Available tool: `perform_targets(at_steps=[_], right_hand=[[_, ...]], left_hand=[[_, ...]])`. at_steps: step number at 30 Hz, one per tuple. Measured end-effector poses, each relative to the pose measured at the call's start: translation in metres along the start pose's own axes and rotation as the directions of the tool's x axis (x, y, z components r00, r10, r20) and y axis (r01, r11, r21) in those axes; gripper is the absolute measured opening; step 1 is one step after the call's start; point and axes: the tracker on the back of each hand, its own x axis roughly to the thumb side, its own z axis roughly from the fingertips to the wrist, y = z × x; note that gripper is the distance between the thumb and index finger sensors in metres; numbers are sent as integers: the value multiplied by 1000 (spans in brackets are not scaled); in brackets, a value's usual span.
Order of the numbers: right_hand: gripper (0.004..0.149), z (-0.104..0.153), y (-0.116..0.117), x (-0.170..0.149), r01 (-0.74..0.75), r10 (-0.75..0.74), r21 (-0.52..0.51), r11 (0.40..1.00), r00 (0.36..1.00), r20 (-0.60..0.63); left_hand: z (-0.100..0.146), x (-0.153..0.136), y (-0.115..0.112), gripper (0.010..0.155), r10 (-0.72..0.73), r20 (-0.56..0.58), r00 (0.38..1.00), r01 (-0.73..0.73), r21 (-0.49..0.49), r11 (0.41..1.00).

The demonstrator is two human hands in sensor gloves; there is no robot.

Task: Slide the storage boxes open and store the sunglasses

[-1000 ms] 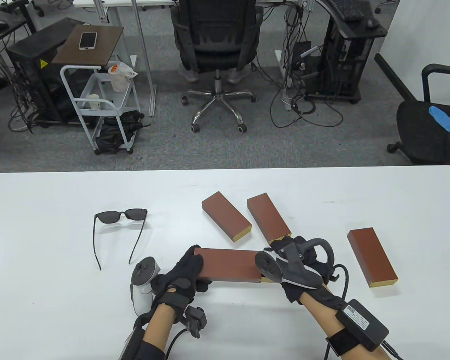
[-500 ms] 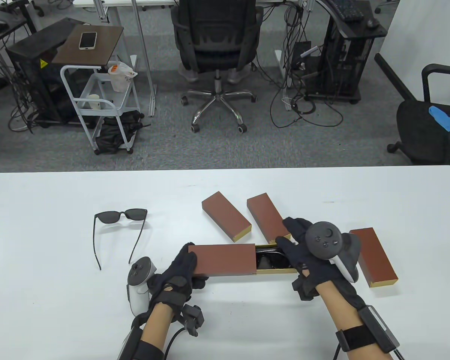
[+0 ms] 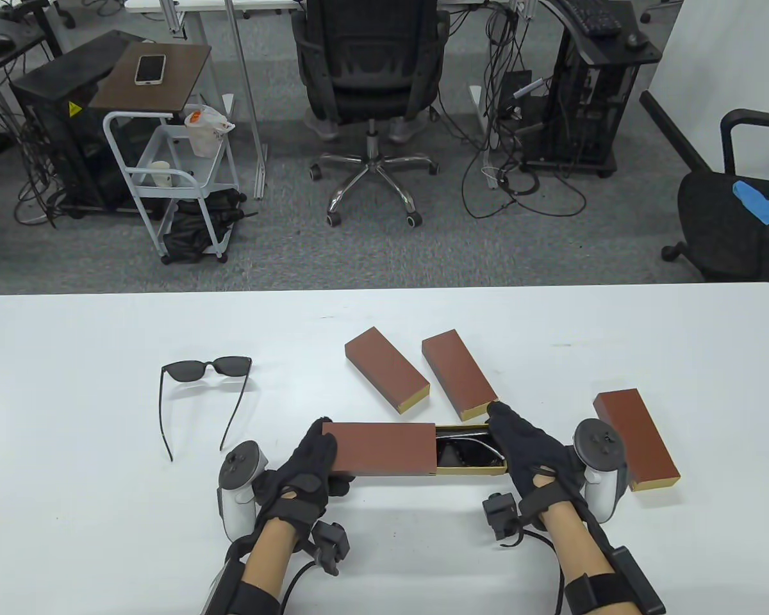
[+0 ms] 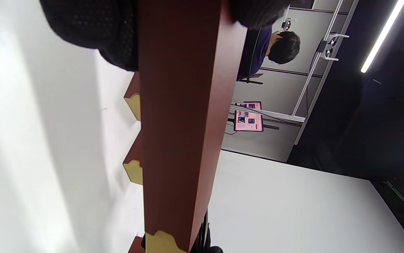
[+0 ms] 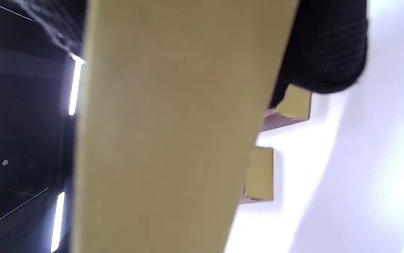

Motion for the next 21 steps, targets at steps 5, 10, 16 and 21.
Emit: perform_targets(at_steps=[5, 10, 16, 21], right_hand=[[49, 2, 0, 2, -41, 43, -44, 998, 999, 31], [47, 4, 1, 4, -96, 98, -37, 995, 994, 56], [48, 13, 3, 4, -122, 133, -104, 987, 986, 102], [48, 17, 3, 7, -106, 127, -151, 983, 983, 134]], left_hand=[[0, -1, -1, 71, 3, -5, 1000, -3, -9, 1000], [0, -2, 2, 71, 4, -3, 1000, -4, 5, 1000], [0, -2, 2, 71, 3, -1, 1000, -3, 0, 1000], [0, -2, 2, 71, 3, 5, 1000, -3, -6, 1000]])
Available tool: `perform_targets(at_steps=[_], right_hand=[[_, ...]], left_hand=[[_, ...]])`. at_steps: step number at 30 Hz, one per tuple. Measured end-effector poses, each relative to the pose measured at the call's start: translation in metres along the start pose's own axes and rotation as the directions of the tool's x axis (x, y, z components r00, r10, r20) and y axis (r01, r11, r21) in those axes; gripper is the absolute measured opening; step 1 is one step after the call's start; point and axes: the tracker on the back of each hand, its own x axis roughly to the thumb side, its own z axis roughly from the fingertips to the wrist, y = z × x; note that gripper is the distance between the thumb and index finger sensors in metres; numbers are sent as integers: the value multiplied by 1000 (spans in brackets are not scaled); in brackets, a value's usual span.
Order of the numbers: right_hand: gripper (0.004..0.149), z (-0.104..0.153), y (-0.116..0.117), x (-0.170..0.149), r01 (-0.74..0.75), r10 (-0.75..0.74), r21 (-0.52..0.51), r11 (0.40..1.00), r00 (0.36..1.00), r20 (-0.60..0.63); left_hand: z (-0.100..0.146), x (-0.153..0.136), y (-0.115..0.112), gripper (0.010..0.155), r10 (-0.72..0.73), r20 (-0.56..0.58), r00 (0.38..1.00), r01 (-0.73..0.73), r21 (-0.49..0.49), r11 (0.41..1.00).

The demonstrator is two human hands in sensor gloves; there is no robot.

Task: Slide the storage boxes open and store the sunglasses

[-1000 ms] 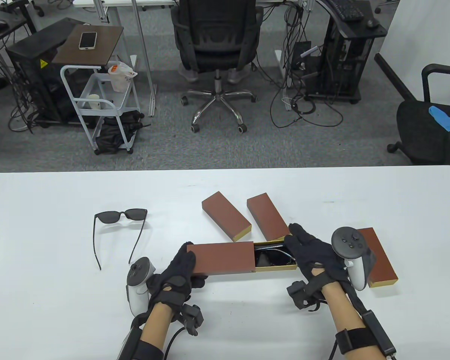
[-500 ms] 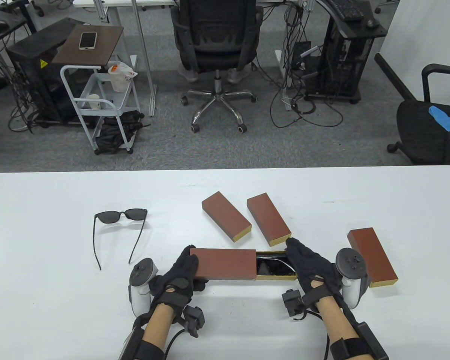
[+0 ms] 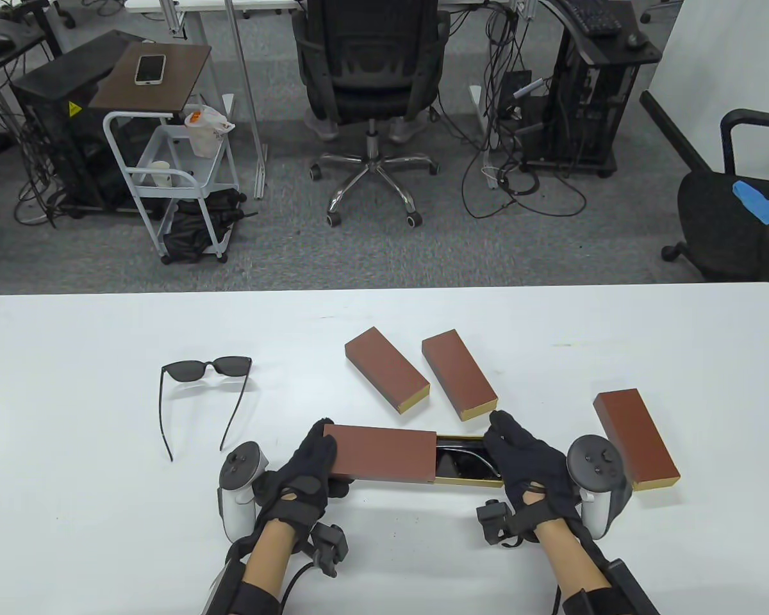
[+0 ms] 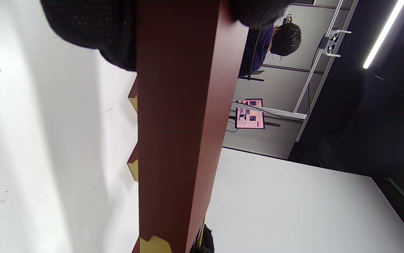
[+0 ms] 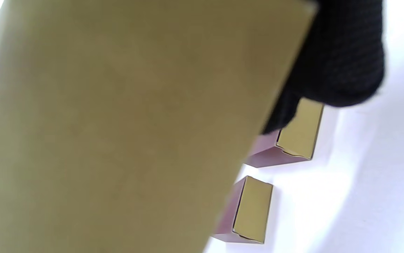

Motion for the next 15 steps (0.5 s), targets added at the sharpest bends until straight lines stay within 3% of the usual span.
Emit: perform_targets(at_steps=[4, 9, 15], right_hand=[[54, 1, 2, 0, 96, -99, 63, 993, 994, 40], [78, 4, 11, 4, 223, -240, 172, 959, 967, 82], [86, 6, 21, 8, 229, -278, 327, 917, 954, 111]], left_hand=[[1, 2, 1, 70, 9, 6, 1000, -9, -4, 1000], [2, 5, -8, 71, 24, 11, 1000, -24, -20, 1000], [1, 8, -18, 71, 41, 10, 999, -41, -77, 996]])
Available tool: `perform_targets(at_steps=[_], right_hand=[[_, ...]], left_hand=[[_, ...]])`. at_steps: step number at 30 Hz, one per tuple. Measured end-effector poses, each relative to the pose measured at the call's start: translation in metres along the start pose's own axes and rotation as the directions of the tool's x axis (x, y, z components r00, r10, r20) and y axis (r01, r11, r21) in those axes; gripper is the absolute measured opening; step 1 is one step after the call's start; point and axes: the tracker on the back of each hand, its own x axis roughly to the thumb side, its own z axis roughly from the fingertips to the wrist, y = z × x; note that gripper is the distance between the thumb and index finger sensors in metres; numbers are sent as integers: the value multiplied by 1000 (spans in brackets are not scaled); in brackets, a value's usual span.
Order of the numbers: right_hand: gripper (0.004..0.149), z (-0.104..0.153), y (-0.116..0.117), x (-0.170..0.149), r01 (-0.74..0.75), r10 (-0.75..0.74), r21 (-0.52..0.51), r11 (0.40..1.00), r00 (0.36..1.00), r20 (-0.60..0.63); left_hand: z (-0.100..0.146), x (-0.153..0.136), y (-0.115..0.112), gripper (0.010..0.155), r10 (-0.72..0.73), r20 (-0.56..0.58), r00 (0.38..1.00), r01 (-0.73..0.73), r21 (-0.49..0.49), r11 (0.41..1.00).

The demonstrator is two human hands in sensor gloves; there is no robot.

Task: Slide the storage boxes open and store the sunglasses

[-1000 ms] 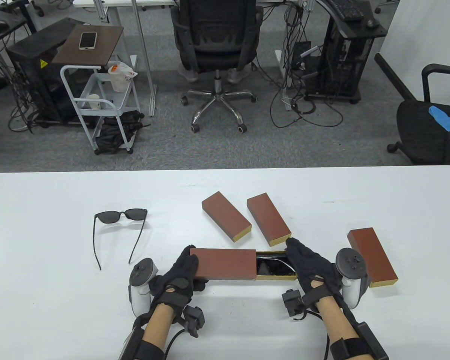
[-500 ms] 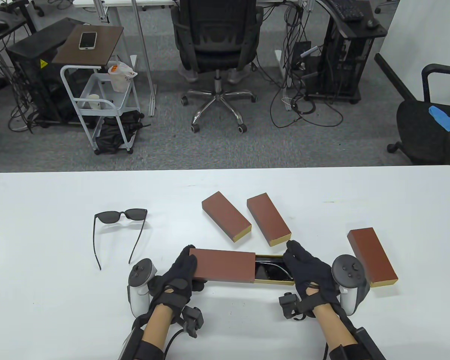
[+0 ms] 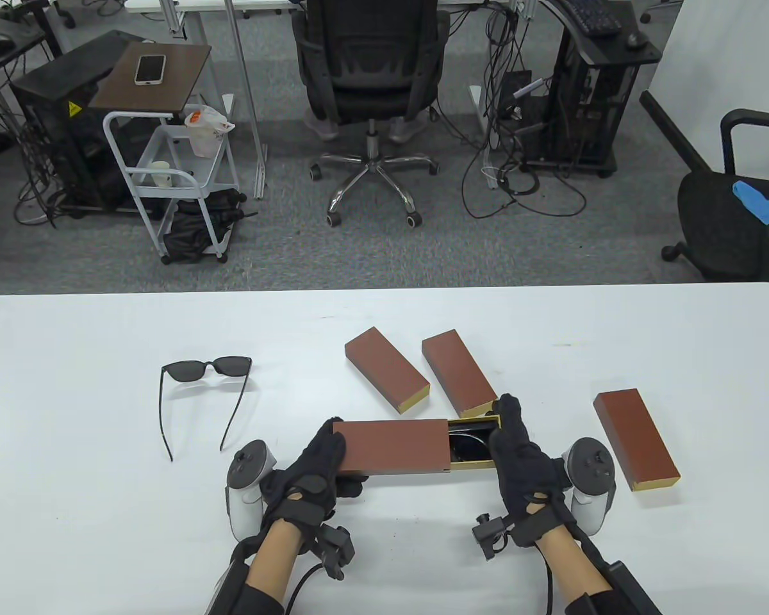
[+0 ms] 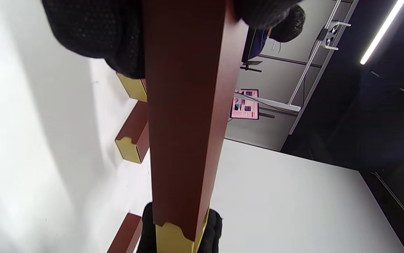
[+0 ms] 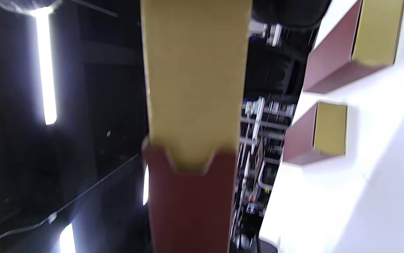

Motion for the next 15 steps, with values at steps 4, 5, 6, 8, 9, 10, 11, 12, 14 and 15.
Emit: perform_targets(at_steps=[4, 5, 6, 8, 9, 10, 11, 12, 14, 15], right_hand=[[88, 1, 12, 1, 20, -20, 72, 997, 1000, 4], [89, 1, 15, 1, 19, -20, 89, 996, 1000, 5], [89, 1, 17, 1, 17, -18, 97, 995, 1000, 6], [89, 2, 21, 1, 9, -10, 116, 993, 1000, 6], [89, 2, 22, 1, 7, -7, 134, 991, 1000, 3], [90, 2, 24, 0, 7, -7, 149, 989, 1000, -1], [90, 3, 25, 0, 9, -9, 159, 987, 1000, -4], [90, 3, 26, 0, 11, -10, 167, 986, 1000, -5], [90, 3, 27, -1, 10, -9, 174, 985, 1000, -6], [90, 3, 27, -1, 9, -8, 177, 984, 1000, -6]], left_hand=[[-1, 0, -9, 71, -13, -7, 1000, 12, -19, 1000], [-1, 1, -11, 71, -12, -6, 1000, 12, -25, 1000], [-1, 1, -12, 72, -11, -7, 1000, 10, -27, 1000], [-1, 1, -13, 72, -13, -8, 1000, 12, -28, 1000], [-1, 1, -13, 72, -20, -10, 1000, 19, -28, 999], [-1, 1, -14, 72, -29, -15, 999, 28, -26, 999], [-1, 1, -14, 72, -34, -17, 999, 33, -27, 999], [-1, 1, -15, 72, -35, -18, 999, 35, -30, 999], [-1, 0, -16, 72, -35, -22, 999, 34, -34, 999], [-1, 0, -17, 72, -37, -22, 999, 36, -38, 999]])
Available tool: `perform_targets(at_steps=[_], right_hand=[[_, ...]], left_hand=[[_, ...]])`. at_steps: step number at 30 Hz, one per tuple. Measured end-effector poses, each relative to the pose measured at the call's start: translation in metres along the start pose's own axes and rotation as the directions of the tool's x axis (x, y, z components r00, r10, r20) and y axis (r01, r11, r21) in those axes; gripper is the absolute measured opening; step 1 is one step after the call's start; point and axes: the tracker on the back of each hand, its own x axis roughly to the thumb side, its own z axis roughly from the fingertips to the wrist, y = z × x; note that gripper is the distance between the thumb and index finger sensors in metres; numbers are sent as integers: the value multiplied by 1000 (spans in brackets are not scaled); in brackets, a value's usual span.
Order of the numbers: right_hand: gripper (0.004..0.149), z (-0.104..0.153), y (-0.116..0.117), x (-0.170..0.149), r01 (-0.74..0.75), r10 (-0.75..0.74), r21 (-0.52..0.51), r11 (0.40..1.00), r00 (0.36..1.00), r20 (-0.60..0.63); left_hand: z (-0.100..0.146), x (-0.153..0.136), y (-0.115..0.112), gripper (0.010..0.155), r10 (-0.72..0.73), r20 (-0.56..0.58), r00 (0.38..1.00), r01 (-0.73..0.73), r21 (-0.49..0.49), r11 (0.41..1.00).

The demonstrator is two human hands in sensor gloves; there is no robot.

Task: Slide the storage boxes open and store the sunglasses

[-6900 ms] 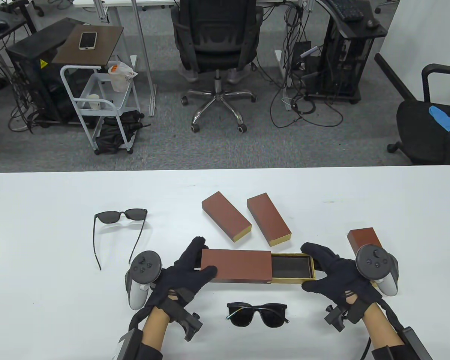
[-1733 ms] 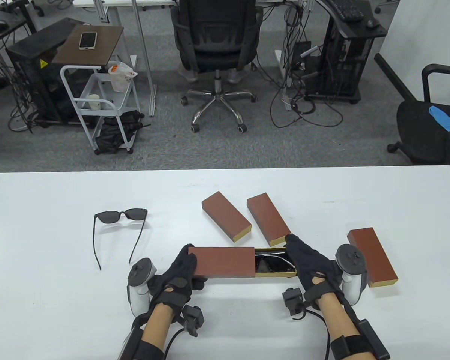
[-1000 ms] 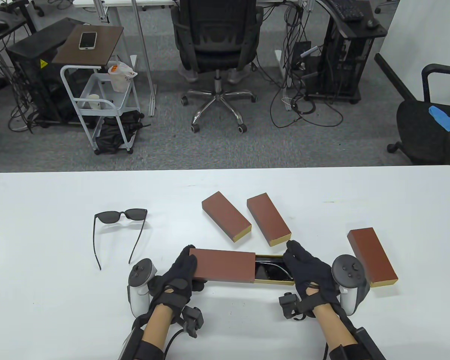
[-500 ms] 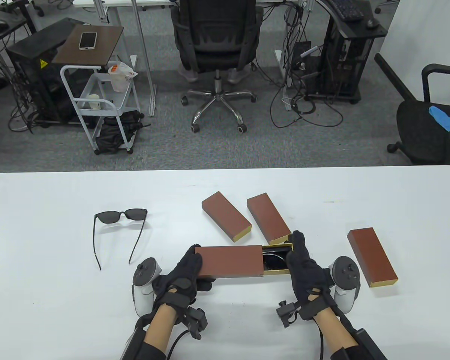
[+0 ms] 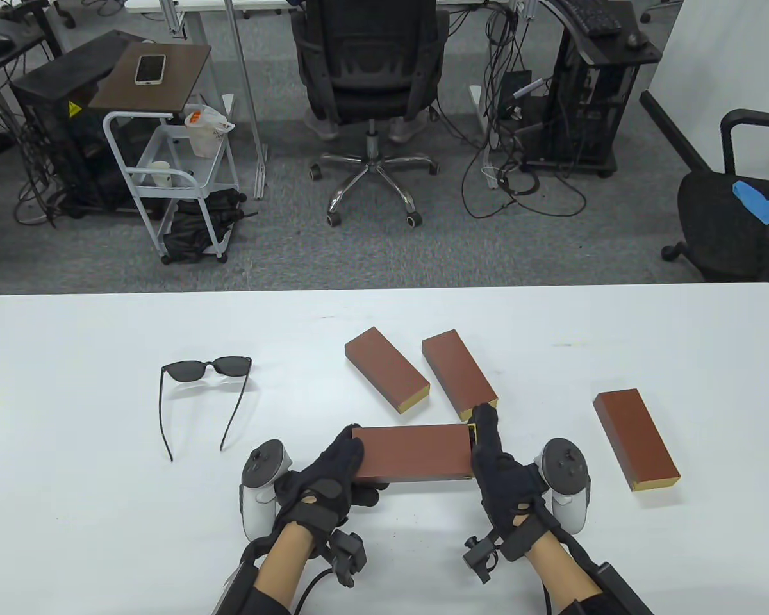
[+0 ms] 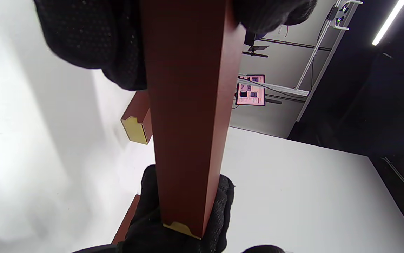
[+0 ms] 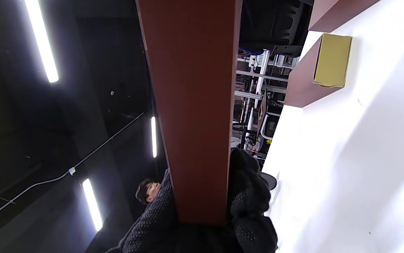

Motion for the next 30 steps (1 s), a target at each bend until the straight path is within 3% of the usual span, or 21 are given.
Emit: perform_targets(at_steps=[5, 10, 14, 17, 21, 23, 25, 28, 30], right_hand=[[90, 0, 0, 0, -42, 42, 23, 999, 999, -6], [85, 1, -3, 2, -91, 91, 19, 996, 996, 13], [87, 2, 5, 13, -243, 243, -15, 970, 965, 102], [85, 2, 16, 25, -430, 425, -14, 903, 885, 192], [79, 3, 30, 36, -691, 686, -82, 718, 682, 252], [78, 2, 36, 39, -760, 759, -127, 638, 593, 268], [84, -2, 44, 40, -804, 795, -94, 587, 550, 254], [84, -7, 54, 39, -868, 849, -61, 493, 465, 252], [83, -10, 59, 38, -883, 866, -70, 463, 434, 248]], left_hand=[[-1, 1, -2, 72, -24, -12, 1000, 24, -10, 1000], [-1, 2, 13, 71, -37, -5, 999, 37, -1, 999], [-1, 1, 20, 70, -52, -2, 999, 52, 33, 998], [0, 1, 25, 70, -53, 11, 999, 52, 64, 997], [2, 3, 33, 69, -79, 24, 997, 75, 115, 990], [2, 3, 36, 69, -97, 30, 995, 92, 142, 986], [3, 4, 38, 69, -130, 36, 991, 122, 171, 978], [6, 9, 40, 68, -249, 29, 968, 235, 246, 940], [8, 14, 40, 68, -316, 22, 948, 296, 299, 907]])
